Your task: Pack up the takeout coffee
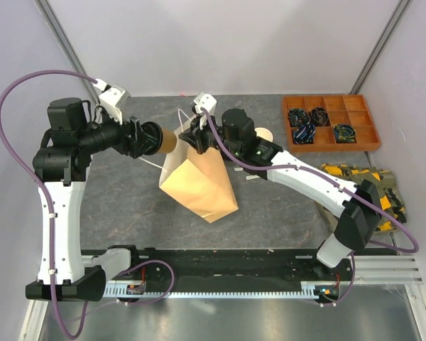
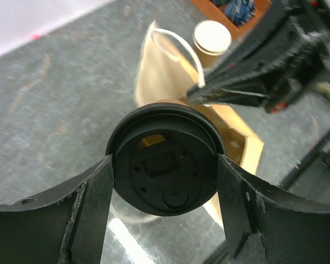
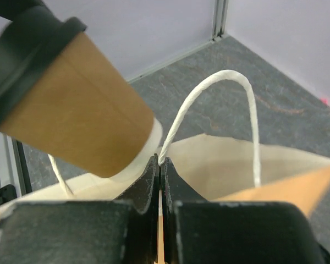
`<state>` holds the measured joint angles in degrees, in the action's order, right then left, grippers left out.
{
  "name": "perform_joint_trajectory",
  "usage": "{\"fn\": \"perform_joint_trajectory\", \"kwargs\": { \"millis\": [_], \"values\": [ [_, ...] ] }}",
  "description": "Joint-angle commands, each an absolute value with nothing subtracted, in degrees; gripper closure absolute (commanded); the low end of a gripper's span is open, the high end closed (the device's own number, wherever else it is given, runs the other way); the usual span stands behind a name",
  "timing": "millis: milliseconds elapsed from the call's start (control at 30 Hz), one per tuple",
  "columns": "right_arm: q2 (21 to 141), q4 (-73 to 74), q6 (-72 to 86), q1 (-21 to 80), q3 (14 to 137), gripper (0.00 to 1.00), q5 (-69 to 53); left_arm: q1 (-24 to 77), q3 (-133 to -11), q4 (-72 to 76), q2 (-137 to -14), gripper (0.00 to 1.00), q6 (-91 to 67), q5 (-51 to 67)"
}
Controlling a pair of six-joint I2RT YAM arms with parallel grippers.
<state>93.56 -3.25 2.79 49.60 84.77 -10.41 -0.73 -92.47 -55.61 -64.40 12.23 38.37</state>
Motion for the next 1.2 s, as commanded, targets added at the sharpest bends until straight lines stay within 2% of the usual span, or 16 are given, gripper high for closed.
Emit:
{"fn": "perform_joint_trajectory", "kwargs": {
  "millis": [0,200,400,567,733,833,900,933,967,1067,1167],
  "values": [
    [89.30,-8.96,7.90,49.39,81.74,1.00,-11.94,-0.62,-91.50,-60.46,-62.67,0.56,16.26,43.33],
    [85.09,-7.13,8.36,49.39,78.32,1.00,-16.25,-0.61,-91.93,-63.98,-62.05,0.56,19.25,43.16],
    [79.28,-0.09,3.08,49.39,74.46,1.00,-15.82,-0.62,-98.78,-67.93,-63.81,0.56,21.70,47.98],
    [75.68,5.09,0.45,49.39,71.37,1.00,-18.44,4.91,-99.93,-68.38,-65.30,0.56,22.41,45.88],
    [71.29,10.10,-5.77,49.39,68.56,1.00,-25.30,6.50,-99.76,-66.80,-66.18,0.56,21.97,46.76],
    [68.65,12.82,-6.85,49.39,67.33,0.99,-24.97,7.73,-99.23,-67.06,-65.92,0.56,23.11,46.58],
    [67.16,15.02,-7.38,49.39,66.97,0.89,-24.09,8.87,-98.79,-67.06,-65.48,0.56,23.82,46.41],
    [66.80,15.38,-7.38,49.39,67.06,0.80,-23.73,9.14,-98.88,-66.97,-65.48,0.56,23.73,46.58],
    [66.54,15.82,-7.21,49.39,67.15,0.56,-23.47,9.49,-99.05,-66.54,-65.48,0.56,23.30,46.58],
    [66.18,16.70,-6.25,49.39,68.81,0.20,-21.54,10.19,-100.02,-65.75,-66.18,0.56,22.50,46.32],
    [67.14,18.27,-5.36,49.39,72.06,0.09,-16.98,10.81,-101.42,-65.57,-67.23,0.56,21.89,46.76]
  ]
}}
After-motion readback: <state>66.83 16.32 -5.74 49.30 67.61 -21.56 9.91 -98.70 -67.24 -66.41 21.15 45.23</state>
